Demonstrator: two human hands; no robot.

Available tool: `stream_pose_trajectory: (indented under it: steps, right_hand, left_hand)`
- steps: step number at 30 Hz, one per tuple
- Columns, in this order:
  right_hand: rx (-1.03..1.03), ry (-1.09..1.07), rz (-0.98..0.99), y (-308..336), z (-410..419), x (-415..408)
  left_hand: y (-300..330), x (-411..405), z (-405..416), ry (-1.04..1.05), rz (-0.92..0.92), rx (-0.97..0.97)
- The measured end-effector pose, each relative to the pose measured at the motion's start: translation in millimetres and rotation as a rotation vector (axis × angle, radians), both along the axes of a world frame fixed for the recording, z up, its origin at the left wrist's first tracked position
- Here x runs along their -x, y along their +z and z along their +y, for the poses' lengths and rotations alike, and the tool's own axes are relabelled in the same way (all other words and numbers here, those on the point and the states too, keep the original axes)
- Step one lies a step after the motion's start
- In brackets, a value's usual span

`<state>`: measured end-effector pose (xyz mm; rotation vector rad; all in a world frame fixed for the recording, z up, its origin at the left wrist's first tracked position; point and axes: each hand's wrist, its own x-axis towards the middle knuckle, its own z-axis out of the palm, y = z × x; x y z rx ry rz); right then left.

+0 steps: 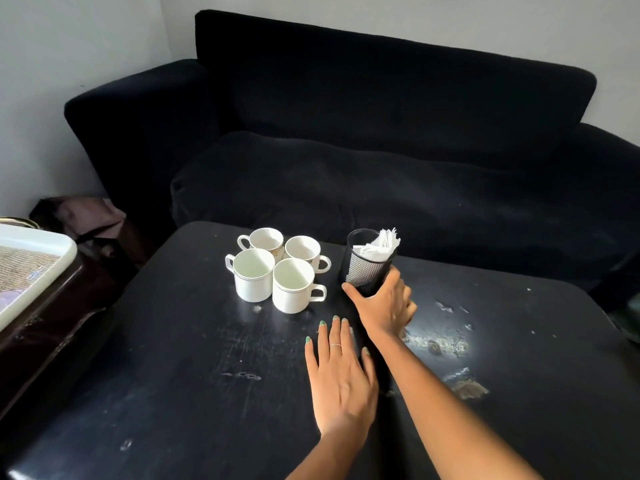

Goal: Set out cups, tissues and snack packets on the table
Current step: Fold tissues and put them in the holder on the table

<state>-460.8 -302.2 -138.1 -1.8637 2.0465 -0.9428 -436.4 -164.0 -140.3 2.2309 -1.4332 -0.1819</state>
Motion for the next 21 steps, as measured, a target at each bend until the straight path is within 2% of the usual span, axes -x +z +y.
stream_pose_trajectory:
  steps: [3,7,10,12,16,21]
  right_hand:
    - [-0.026,-0.004,0.038,-1,-1,1]
    - [-0.056,0.004,-0.050,1,6,6]
    - [-0.091,0.052,-0.064,2,26,9]
    - [-0.112,0.091,0.007,1,46,16]
    - [-0.229,0.203,0.268,-3,89,31]
    - [-0.345,0.295,0.364,3,150,25]
  left_hand:
    - [2,0,0,-0.003,-0.005,-0.010]
    - [-1,-2,-2,0.004,-0.024,0.044]
    - [-2,-4,-2,0.028,0.058,0.050]
    - [-3,-5,-2,0.020,0.146,0.045]
    - [-1,-9,11,-0.036,0.372,0.146]
    - [2,-23,60,0.000,0.456,0.146]
